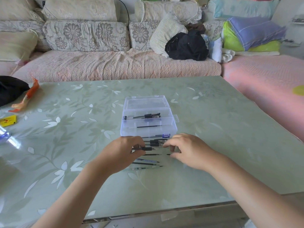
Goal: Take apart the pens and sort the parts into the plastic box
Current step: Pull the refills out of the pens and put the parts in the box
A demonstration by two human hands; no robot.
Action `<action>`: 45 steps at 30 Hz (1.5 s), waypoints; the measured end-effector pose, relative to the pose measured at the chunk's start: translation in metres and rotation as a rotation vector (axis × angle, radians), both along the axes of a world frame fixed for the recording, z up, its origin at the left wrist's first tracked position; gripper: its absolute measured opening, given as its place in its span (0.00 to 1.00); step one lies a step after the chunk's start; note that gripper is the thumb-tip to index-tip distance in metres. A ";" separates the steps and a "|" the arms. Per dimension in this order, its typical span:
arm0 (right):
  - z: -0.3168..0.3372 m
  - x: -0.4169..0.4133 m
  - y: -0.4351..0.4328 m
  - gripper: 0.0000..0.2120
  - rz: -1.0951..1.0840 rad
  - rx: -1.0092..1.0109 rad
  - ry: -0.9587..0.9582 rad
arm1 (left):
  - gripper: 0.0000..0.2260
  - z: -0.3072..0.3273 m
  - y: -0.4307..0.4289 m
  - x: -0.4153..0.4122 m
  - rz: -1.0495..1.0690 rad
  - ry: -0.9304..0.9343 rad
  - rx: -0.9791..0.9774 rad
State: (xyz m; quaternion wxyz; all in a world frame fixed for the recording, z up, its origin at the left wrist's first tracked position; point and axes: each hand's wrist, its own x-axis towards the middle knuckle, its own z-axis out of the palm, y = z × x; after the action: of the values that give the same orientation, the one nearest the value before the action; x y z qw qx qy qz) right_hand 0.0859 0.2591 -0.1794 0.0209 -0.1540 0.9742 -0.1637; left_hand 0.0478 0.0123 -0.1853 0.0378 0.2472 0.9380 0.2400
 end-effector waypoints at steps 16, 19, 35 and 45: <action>0.001 -0.006 -0.031 0.10 0.104 0.015 0.217 | 0.07 0.001 0.003 0.003 -0.036 0.053 0.002; 0.001 -0.006 -0.034 0.08 0.103 0.017 0.244 | 0.05 0.001 0.004 0.003 -0.038 0.096 -0.027; 0.006 -0.004 -0.038 0.07 -0.055 -0.038 0.122 | 0.09 -0.002 0.006 0.003 -0.067 0.088 -0.056; 0.005 -0.003 -0.039 0.13 0.006 0.047 0.062 | 0.05 -0.002 0.009 0.005 -0.034 0.159 -0.064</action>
State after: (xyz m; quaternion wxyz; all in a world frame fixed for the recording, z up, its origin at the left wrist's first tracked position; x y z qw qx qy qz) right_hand 0.0829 0.2201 -0.1744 -0.0054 -0.1615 0.9775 -0.1355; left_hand 0.0524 0.0212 -0.1874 -0.0250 0.2801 0.9409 0.1889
